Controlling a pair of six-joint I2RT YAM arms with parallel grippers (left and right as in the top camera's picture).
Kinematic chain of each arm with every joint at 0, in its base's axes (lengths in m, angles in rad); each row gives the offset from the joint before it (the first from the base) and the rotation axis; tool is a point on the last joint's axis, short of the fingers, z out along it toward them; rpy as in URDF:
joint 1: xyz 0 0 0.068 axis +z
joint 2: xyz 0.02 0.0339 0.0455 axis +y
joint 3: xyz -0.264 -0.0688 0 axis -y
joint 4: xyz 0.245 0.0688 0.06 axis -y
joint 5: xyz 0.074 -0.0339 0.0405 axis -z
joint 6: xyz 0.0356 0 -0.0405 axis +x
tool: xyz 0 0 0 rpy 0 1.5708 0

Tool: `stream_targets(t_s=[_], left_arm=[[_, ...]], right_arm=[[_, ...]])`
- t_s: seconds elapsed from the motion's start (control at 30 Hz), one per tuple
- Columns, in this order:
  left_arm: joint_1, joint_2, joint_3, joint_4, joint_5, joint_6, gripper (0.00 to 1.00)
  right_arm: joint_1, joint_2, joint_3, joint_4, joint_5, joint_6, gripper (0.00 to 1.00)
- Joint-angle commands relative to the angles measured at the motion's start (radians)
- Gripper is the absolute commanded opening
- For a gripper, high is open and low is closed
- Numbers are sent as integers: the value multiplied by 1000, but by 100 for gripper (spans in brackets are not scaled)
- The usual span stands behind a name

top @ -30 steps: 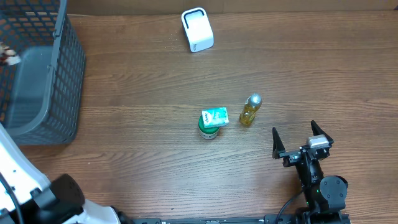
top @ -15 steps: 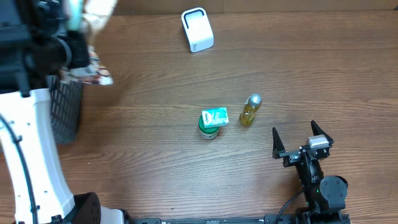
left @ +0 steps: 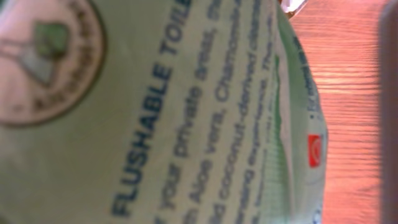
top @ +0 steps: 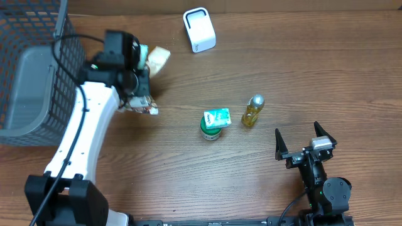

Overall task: Scan the item barcode
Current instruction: 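Carry the snack bag forward and lower it onto the table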

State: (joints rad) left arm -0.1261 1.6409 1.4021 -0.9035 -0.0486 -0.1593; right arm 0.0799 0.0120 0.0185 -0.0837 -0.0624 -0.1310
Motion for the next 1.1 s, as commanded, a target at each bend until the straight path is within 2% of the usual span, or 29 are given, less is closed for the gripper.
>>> stream_targets(t_s=[0.0,0.3,0.53,0.6,0.67,0.73,0.77,0.8,0.93,1.07], left_arm=[[-15,-10,-111,81,-53,-28,11],[-14,-10,-336,309,-66,-23,17],[-13,-4,-383,336,-87,45,27],[-13,3,-385,336,-100,51,35],[-13,7,-385,336,-100,51,48],[-13,8,-384,336,-93,51,66],[-13,8,-384,336,-90,51,77],[-13,7,-382,336,-89,52,82],[-12,0,-335,293,-89,60,91],[-11,-18,-198,163,-89,80,98]], right_arm=[[-3,-9,-11,3,8,-1,100],[-3,-9,-11,3,8,-2,100],[-3,-9,-11,3,8,-2,100],[-3,-9,-11,3,8,-1,100],[-3,-9,-11,3,8,-2,100],[-3,-9,-11,3,8,-2,100],[-3,-9,-11,3,8,-2,100],[-3,-9,-11,3,8,-2,100],[-3,-9,-11,3,8,-1,100],[-3,-9,-11,3,8,-2,100]])
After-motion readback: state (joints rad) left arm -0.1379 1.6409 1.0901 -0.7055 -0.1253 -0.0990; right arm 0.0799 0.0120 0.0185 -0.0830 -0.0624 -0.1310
